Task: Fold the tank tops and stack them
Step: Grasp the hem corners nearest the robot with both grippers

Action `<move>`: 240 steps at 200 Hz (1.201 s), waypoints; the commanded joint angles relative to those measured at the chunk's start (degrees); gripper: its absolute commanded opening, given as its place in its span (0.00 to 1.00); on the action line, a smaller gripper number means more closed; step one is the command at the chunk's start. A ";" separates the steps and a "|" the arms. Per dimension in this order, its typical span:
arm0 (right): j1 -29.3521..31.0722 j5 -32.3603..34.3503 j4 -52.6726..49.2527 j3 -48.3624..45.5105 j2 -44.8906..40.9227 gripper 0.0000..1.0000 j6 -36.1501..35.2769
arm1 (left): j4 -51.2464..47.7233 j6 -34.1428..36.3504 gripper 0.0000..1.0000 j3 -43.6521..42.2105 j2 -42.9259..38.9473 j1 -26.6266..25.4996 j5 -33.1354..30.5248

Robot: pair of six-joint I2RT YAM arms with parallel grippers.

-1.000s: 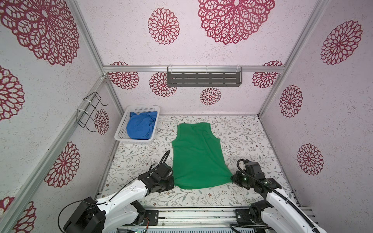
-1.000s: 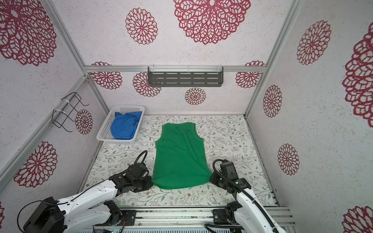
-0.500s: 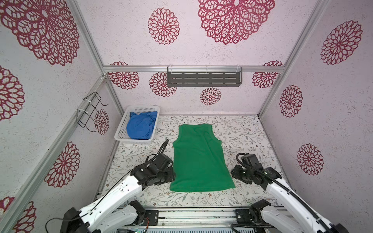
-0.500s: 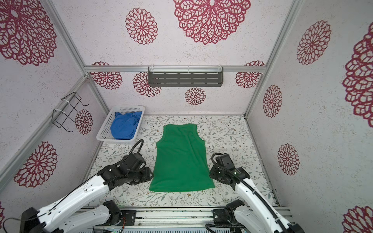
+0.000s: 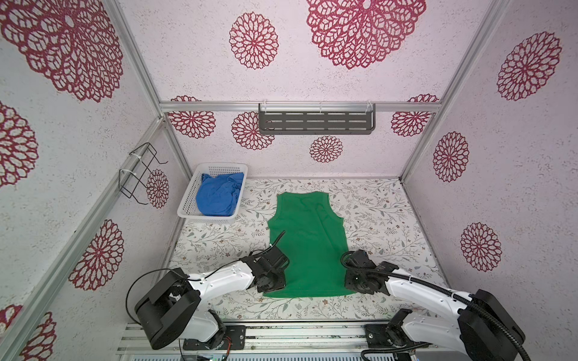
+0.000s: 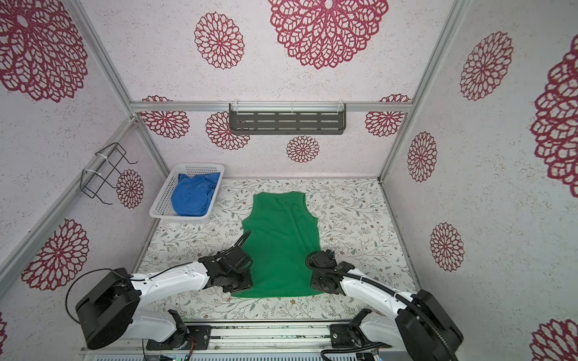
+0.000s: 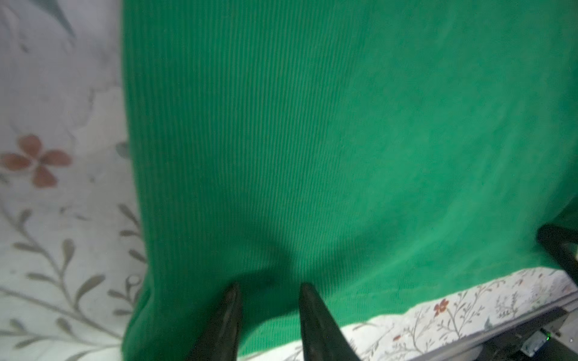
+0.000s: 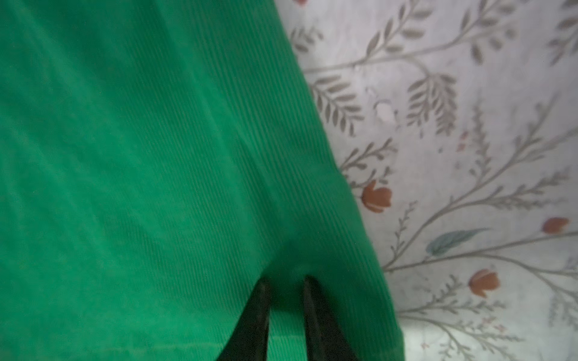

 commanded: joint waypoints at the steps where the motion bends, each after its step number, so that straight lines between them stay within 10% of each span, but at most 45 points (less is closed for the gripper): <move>1: 4.63 -0.88 6.14 -1.15 5.17 0.24 6.11 | -3.24 -4.67 0.35 -5.62 -2.27 0.10 -2.80; 52: 14.31 -1.87 5.67 7.13 15.12 0.36 5.66 | -9.90 -5.83 0.36 -10.79 -13.46 4.71 -5.27; 98: 12.59 1.02 -8.57 11.76 3.10 0.53 3.63 | -13.29 -3.49 0.36 -13.43 -18.46 8.96 -4.89; 155: 3.99 2.22 -20.24 5.13 -11.38 0.41 7.63 | -12.49 -1.35 0.36 -12.44 -15.76 9.51 -3.79; 240: 5.20 6.71 -14.88 1.93 2.35 0.43 7.42 | -17.78 -0.19 0.35 -9.97 -13.64 9.51 -6.65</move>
